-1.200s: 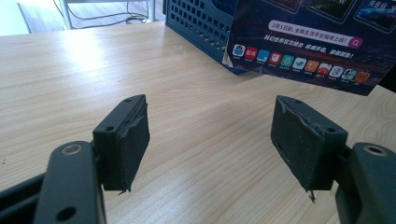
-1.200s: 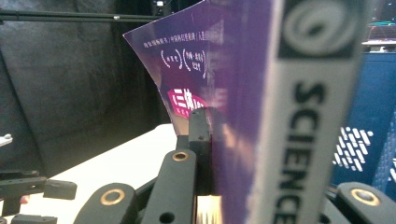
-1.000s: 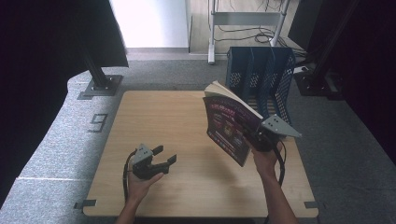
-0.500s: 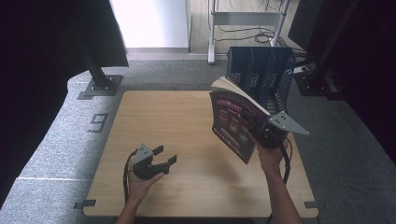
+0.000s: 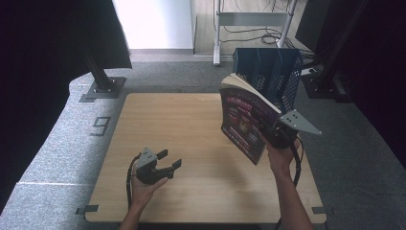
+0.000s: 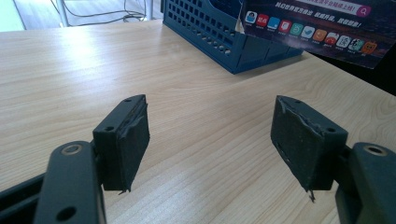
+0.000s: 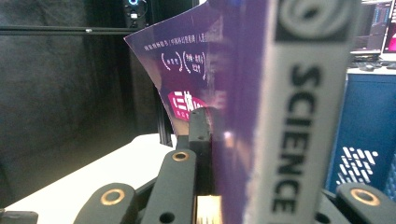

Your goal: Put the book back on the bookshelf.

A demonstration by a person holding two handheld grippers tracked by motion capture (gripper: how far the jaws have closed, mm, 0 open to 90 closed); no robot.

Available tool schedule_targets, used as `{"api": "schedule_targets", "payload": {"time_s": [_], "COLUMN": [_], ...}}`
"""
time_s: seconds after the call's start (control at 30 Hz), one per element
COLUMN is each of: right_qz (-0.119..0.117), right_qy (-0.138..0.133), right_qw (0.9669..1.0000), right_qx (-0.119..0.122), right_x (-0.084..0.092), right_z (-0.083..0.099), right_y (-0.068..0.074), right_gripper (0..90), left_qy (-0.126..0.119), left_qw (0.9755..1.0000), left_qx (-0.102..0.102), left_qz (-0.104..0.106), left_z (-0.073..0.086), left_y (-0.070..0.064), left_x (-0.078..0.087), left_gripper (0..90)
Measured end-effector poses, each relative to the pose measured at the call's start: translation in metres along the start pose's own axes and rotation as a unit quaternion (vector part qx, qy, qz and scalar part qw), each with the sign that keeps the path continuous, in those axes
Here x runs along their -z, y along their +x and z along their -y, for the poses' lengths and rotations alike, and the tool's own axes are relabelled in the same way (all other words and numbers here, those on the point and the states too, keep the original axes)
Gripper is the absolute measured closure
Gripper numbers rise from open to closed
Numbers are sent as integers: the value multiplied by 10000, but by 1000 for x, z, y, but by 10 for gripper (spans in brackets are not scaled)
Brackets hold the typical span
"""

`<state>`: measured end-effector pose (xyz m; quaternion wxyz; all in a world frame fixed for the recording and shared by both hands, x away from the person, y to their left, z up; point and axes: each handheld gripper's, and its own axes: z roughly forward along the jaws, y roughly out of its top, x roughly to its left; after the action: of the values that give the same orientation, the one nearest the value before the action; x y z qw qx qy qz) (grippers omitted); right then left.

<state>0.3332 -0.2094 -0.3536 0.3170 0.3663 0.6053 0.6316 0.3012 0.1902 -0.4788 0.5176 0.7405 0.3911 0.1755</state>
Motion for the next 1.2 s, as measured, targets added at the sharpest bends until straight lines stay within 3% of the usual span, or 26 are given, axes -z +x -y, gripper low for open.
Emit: {"api": "schedule_targets", "payload": {"time_s": [0.87,1.2], "right_qz": [560,675], "right_qy": [-83,-64], "right_qw": [9984,9976], "right_qx": [-79,-141], "right_x": [5,2], "right_z": [-11,-11], "right_y": [-28,-34], "right_gripper": [818,818], "left_qy": [17,16], "left_qw": [10000,10000], "left_qx": [-5,3], "left_qz": [5,1], "left_z": [0,0], "left_y": [0,0], "left_x": [-1,-1], "left_gripper": [282,283]}}
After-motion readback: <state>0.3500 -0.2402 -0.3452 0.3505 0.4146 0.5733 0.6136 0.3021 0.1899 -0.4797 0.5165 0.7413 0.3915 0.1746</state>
